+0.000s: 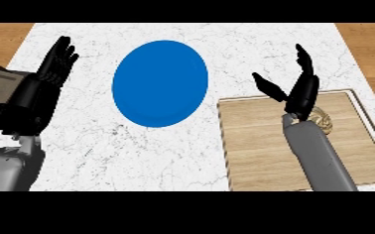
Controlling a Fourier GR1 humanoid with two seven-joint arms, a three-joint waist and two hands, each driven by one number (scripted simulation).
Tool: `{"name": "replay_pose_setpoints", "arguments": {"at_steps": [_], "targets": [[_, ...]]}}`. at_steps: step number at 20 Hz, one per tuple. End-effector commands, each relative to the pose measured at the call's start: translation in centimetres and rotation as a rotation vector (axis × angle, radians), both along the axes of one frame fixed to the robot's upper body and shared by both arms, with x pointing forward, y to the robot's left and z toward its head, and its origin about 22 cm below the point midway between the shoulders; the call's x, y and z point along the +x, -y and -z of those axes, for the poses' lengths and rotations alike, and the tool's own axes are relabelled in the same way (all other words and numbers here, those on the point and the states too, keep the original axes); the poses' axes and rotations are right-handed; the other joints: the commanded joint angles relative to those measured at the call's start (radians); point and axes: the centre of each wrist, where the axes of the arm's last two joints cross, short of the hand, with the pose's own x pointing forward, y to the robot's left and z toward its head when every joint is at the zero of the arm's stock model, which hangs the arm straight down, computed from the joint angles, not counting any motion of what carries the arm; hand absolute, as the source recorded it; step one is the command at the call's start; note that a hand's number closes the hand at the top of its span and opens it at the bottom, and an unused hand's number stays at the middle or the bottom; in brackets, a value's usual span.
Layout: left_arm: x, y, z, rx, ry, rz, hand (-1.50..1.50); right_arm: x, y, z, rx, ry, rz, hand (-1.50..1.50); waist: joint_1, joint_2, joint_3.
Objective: Pick the cupcake from the tray and place it in the plate
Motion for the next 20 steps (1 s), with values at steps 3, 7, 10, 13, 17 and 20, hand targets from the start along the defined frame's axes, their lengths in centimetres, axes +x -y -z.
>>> {"name": "replay_pose_setpoints", "arguments": {"at_steps": [3,7,10,13,17,20], "targets": [[1.4,-0.6,0.2,-0.013,-0.003,-0.014,0.00,0.5,1.0,-3.5,-0.122,-0.056,0.084,-1.50,-0.019,-0.007,-0.003],[0.0,-0.6,-0.7,-0.006,-0.016,-0.010,0.00,1.4,3.4,-4.6,-0.191,-0.351,0.124,-1.50,-0.021,-0.019,-0.008],[0.3,-0.3,-0.8,-0.004,-0.014,-0.010,0.00,1.9,4.2,-5.4,-0.221,-0.589,0.151,-1.50,-0.025,-0.019,-0.008],[-0.3,-0.3,0.5,-0.003,-0.012,-0.021,0.00,2.0,3.6,-7.2,-0.222,-0.789,0.129,-1.50,-0.027,-0.023,-0.007],[0.6,-1.2,-0.5,-0.011,-0.009,-0.017,0.00,2.5,2.8,-9.8,-0.240,-1.042,0.077,-1.50,-0.028,-0.016,-0.005],[0.5,-1.0,0.0,-0.015,-0.012,-0.011,0.00,1.2,2.1,-9.4,-0.192,-1.147,0.057,-1.50,-0.024,-0.013,-0.002]]}}
